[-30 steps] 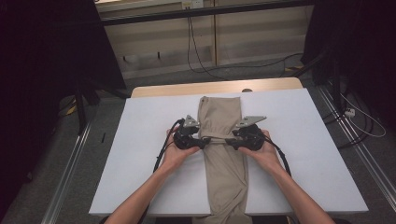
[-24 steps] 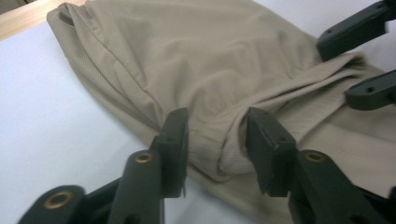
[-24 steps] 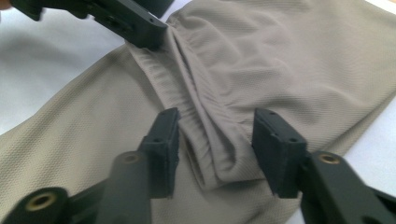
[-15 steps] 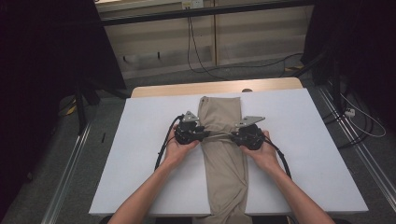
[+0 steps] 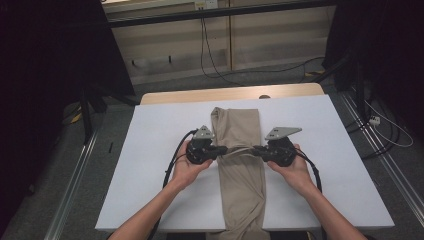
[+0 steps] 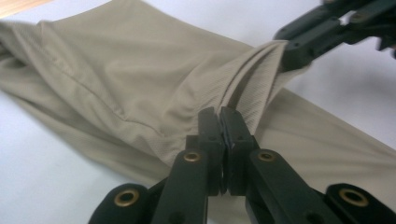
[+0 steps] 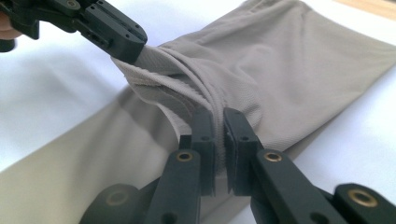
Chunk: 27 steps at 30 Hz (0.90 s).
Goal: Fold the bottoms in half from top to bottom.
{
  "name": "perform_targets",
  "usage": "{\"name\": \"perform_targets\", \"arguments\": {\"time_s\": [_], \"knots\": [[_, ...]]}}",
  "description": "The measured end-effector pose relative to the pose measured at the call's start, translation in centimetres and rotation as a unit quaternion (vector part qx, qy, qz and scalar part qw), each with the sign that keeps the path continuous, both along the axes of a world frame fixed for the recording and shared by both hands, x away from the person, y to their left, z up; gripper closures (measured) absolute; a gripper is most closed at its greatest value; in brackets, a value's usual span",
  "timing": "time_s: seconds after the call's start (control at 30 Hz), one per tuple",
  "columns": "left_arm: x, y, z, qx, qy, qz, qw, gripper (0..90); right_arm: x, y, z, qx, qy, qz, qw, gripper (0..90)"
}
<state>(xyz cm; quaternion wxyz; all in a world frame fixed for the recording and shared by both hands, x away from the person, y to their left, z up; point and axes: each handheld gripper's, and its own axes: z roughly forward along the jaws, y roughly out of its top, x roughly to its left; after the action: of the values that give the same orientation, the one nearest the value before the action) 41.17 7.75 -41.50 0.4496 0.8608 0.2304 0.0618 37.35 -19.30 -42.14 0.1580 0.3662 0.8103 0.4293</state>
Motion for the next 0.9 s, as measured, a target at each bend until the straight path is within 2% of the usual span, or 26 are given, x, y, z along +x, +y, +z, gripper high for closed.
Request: {"name": "perform_targets", "arguments": {"time_s": [0.07,0.2,0.3,0.4,0.53,0.63,0.73,0.8,0.87,0.9], "knots": [[-1.4,0.4,0.3,-0.001,0.001,-0.011,0.9999,88.5,-1.3,-0.1,0.0,0.006,0.003,0.012,0.9999,83.4],[-4.4,1.1,0.3,0.008,0.003,-0.035,0.9993,88.6,-4.2,0.4,0.0,-0.004,0.006,0.037,0.9993,83.3],[-6.4,1.7,0.2,0.000,0.009,-0.052,0.9986,88.6,-6.5,0.7,0.2,-0.007,0.005,0.051,0.9987,83.3],[-8.1,2.0,-0.3,0.007,0.010,-0.066,0.9977,88.7,-8.4,0.9,-0.1,-0.012,0.009,0.064,0.9978,83.2],[-9.9,2.1,-0.9,0.015,0.018,-0.080,0.9965,88.7,-10.2,1.2,-0.7,-0.023,0.025,0.076,0.9965,83.1],[-11.2,2.1,-1.0,0.022,0.024,-0.093,0.9952,88.7,-11.5,1.1,-1.0,-0.014,0.037,0.080,0.9960,82.8],[-12.4,2.3,-1.2,0.025,0.028,-0.101,0.9942,88.7,-12.8,1.2,-1.4,-0.017,0.043,0.088,0.9950,81.9],[-13.4,2.3,-1.3,0.028,0.027,-0.108,0.9934,88.7,-13.7,1.2,-1.6,-0.023,0.045,0.094,0.9944,81.4],[-14.4,2.1,-1.6,0.043,0.015,-0.121,0.9916,88.7,-14.3,1.2,-1.6,-0.028,0.043,0.098,0.9938,80.8],[-14.7,2.0,-1.8,0.043,0.010,-0.128,0.9908,88.7,-14.6,1.3,-1.7,-0.035,0.043,0.100,0.9935,80.2]]}}
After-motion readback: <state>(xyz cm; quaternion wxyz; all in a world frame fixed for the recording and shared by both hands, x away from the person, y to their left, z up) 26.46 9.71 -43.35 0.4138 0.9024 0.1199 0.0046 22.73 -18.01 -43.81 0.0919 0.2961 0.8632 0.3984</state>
